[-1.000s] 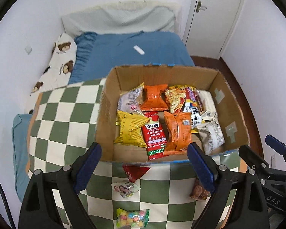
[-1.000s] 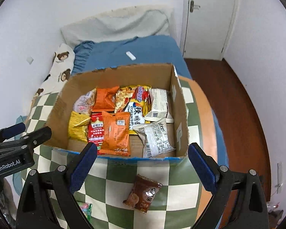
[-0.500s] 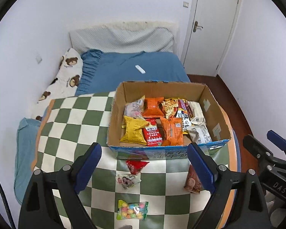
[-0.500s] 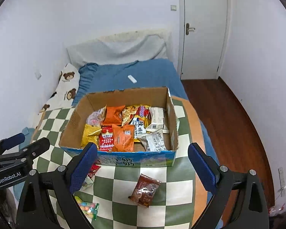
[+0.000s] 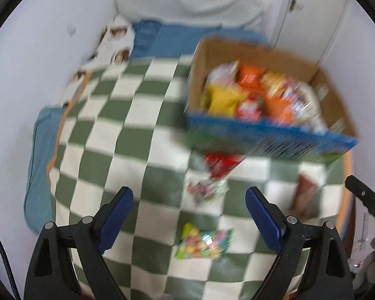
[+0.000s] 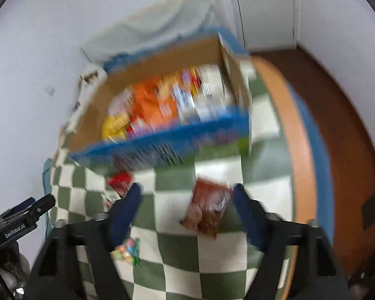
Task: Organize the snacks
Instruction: 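Grasp the brown cookie pack with the right gripper while the left grasps the candy bag, then carry both packs into the cardboard box and open both grippers, then lift both grippers out of the box back toward the snacks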
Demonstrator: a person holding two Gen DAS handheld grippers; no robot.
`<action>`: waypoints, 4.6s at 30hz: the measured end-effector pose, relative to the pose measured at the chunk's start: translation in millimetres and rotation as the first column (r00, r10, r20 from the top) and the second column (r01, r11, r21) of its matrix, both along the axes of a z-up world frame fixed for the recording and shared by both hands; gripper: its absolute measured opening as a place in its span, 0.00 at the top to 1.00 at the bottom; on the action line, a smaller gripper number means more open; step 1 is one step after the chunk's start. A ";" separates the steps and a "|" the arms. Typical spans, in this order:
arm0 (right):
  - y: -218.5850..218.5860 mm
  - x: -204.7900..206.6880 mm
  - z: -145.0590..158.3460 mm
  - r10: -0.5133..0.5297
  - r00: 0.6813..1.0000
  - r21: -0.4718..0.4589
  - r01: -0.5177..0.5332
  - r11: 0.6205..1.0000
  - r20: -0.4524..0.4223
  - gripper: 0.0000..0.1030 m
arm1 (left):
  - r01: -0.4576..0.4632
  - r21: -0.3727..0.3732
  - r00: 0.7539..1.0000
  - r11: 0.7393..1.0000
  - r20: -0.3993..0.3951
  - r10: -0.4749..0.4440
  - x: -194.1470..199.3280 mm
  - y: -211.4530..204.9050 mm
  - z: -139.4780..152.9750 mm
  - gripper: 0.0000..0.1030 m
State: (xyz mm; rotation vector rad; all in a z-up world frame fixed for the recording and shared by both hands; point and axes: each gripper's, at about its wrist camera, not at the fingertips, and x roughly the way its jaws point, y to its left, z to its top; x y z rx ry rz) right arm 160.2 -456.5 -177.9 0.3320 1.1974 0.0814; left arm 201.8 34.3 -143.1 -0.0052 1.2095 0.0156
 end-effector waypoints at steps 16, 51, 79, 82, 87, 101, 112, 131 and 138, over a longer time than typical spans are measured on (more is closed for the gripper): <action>23.8 7.3 -127.7 -0.036 0.969 -0.022 0.031 0.999 -0.243 0.31 | -0.405 -0.358 0.762 0.841 -0.641 0.095 -43.1 45.6 -176.4 0.11; 94.1 -67.6 -142.0 0.256 0.937 -0.151 -0.296 0.943 -0.239 0.43 | 0.091 -0.112 0.911 0.989 -0.392 -0.129 -51.1 -48.2 -174.9 0.38; 77.3 -48.9 -65.4 0.236 0.967 -0.098 -0.245 0.964 -0.099 0.43 | 0.177 -0.188 0.958 0.966 -0.191 -0.213 -42.1 -64.8 -55.2 0.54; 67.8 -28.5 -26.3 0.226 0.974 -0.071 -0.228 0.971 -0.032 0.43 | 0.192 -0.237 0.967 0.952 -0.119 -0.225 -30.2 -68.3 -10.8 0.54; 47.4 7.6 25.2 0.196 0.978 -0.041 -0.193 0.980 0.076 0.43 | 0.219 -0.315 0.969 0.924 -0.043 -0.244 17.2 -76.5 50.2 0.54; 16.0 192.9 13.6 0.172 0.985 -0.096 -0.170 0.981 0.010 0.43 | 0.160 -0.287 0.954 0.944 -0.200 -0.222 208.0 -128.9 9.2 0.54; 11.7 264.3 -60.3 0.164 0.974 -0.095 -0.180 0.979 -0.158 0.30 | 0.150 -0.193 0.898 0.970 -0.384 -0.215 276.8 -155.1 -69.5 0.49; 20.6 235.4 -47.9 0.115 0.978 -0.160 -0.144 0.977 -0.173 0.06 | 0.178 -0.171 0.962 0.969 -0.178 -0.208 246.3 -98.6 -18.8 0.08; 27.1 200.2 -15.2 0.091 0.992 -0.199 -0.108 0.974 -0.092 0.06 | 0.184 -0.128 0.980 0.975 -0.056 -0.192 199.6 -79.5 12.8 0.08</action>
